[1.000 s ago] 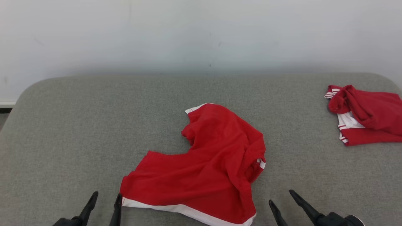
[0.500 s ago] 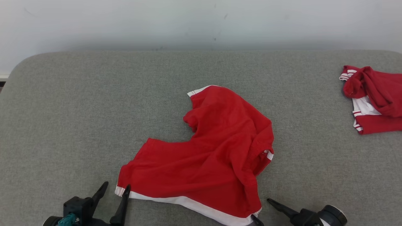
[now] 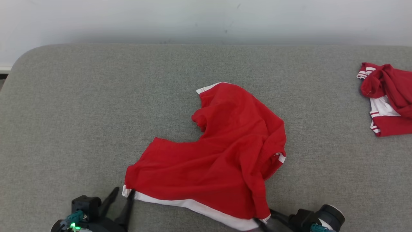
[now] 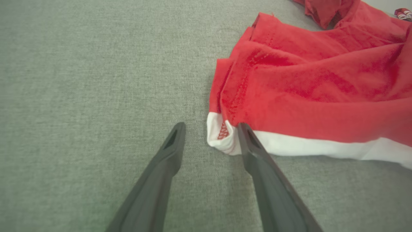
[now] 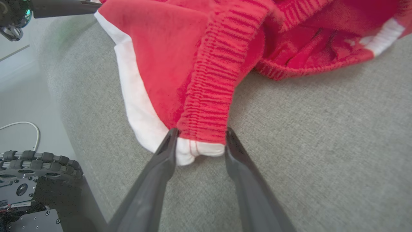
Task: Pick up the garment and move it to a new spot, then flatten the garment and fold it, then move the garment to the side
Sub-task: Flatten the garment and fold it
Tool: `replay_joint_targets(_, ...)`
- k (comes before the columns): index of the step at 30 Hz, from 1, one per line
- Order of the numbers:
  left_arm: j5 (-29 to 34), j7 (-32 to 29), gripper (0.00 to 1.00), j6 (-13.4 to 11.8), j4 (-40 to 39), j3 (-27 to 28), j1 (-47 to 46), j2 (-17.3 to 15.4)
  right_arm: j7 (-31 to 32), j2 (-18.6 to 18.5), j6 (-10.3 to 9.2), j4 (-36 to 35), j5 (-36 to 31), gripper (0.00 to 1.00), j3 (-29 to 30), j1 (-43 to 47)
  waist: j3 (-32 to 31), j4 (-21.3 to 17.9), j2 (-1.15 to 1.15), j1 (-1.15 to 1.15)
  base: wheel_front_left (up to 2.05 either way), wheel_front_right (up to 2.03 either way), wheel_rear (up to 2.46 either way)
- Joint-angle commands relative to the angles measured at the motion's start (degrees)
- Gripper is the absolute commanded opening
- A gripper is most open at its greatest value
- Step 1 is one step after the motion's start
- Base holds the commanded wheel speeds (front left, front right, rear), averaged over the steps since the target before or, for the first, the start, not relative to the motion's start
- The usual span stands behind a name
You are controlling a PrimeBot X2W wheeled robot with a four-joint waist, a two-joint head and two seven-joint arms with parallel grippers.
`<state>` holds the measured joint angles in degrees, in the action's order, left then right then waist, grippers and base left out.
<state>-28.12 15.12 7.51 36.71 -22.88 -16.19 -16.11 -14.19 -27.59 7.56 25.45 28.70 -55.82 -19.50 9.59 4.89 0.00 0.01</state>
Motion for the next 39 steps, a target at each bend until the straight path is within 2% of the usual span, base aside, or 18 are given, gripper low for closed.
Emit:
replay_joint_targets(1,-0.32,-0.01,0.00,-0.07,0.32,-0.21,-0.54,0.12,-0.40,-0.34,-0.18,0.01,0.37,0.00,-0.04,-0.45,-0.01,-0.03,0.00,-0.01,0.00,0.00,0.00)
replay_joint_targets(7,-2.24,0.00,0.00,-0.08,-2.41,0.71,0.85,-0.35,-1.01,0.17,-0.18,-2.66,0.83,0.00,1.22,0.67,-1.01,-0.33,0.00,-0.01,0.00,0.00,0.00)
replay_joint_targets(15,-2.73,0.00,0.00,-0.08,-10.63,5.18,1.41,-1.63,-1.04,1.52,-0.18,-12.68,0.02,0.00,9.19,2.54,-2.93,-0.94,0.00,-0.01,0.00,0.00,0.00)
replay_joint_targets(20,-4.54,0.00,0.00,-0.08,-13.84,5.62,-3.86,-3.06,-1.05,2.17,-0.18,-16.32,2.08,0.00,14.00,-0.06,-2.99,-1.10,0.00,-0.01,0.00,0.00,0.00)
replay_joint_targets(24,-6.70,-1.07,0.00,-0.08,-14.19,2.60,-13.06,-5.56,-0.96,2.72,-0.18,-17.46,5.70,0.00,17.36,-5.21,-0.47,-1.73,0.00,-0.01,0.00,0.00,0.00)
replay_joint_targets(28,-11.15,-5.30,0.00,-0.08,-14.79,0.98,-25.81,-7.71,1.81,4.12,-0.18,-17.93,10.54,0.00,20.58,-14.33,4.86,-2.82,0.00,-0.01,0.00,0.00,0.00)
replay_joint_targets(33,-16.92,-10.87,0.00,-0.07,-12.59,1.78,-44.56,-8.10,6.46,5.59,-0.18,-16.96,14.51,0.00,25.42,-29.66,13.47,-3.54,0.00,-0.01,0.00,0.00,0.00)
replay_joint_targets(39,-16.20,-13.56,0.00,-0.08,-5.55,-0.13,-66.16,-7.56,14.21,8.44,-0.17,-9.30,17.93,0.00,32.28,-50.17,21.98,-3.61,0.00,-0.01,0.00,0.00,0.00)
